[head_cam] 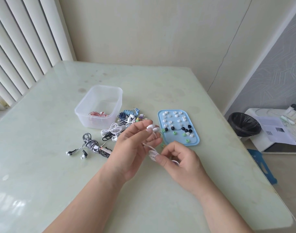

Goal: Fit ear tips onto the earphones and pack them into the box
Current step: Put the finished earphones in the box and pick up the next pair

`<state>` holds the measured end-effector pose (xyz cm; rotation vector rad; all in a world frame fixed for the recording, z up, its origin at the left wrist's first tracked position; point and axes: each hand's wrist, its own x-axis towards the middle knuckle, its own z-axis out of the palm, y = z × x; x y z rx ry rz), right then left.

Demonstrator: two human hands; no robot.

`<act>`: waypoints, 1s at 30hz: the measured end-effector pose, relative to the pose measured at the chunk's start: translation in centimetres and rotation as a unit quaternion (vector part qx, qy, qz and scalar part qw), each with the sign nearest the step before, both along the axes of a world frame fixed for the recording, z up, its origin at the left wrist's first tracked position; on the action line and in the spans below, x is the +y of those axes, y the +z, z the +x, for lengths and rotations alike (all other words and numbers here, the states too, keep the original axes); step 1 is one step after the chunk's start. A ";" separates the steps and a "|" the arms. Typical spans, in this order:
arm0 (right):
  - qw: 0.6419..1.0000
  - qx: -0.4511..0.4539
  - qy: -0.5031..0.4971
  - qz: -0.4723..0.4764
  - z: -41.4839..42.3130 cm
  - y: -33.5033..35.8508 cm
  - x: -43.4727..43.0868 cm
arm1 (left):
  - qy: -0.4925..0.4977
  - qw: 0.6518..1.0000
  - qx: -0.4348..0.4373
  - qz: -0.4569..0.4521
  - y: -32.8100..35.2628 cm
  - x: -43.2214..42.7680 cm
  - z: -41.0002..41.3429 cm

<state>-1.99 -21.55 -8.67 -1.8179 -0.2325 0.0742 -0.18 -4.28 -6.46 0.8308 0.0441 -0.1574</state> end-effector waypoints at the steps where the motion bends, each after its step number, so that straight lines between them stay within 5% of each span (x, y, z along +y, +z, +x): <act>1: 1.000 0.005 -0.007 0.013 0.0 0.0 -0.1 | 0.001 1.000 0.006 0.003 0.1 0.0 -0.1; 8: 0.991 0.044 -0.049 0.118 0.2 1.1 -0.2 | 0.097 0.981 0.002 0.167 0.4 0.3 -0.2; 15: 0.975 0.082 -0.109 0.176 0.5 3.2 1.1 | 0.100 0.884 -0.095 0.448 2.1 0.4 -0.4; 20: 0.978 0.095 -0.100 0.154 2.7 5.7 3.1 | 0.010 0.913 -0.072 0.402 5.5 1.7 -0.1; 30: 0.981 0.103 0.000 0.166 8.6 10.3 10.3 | 0.096 0.876 -0.042 0.470 10.5 10.9 5.9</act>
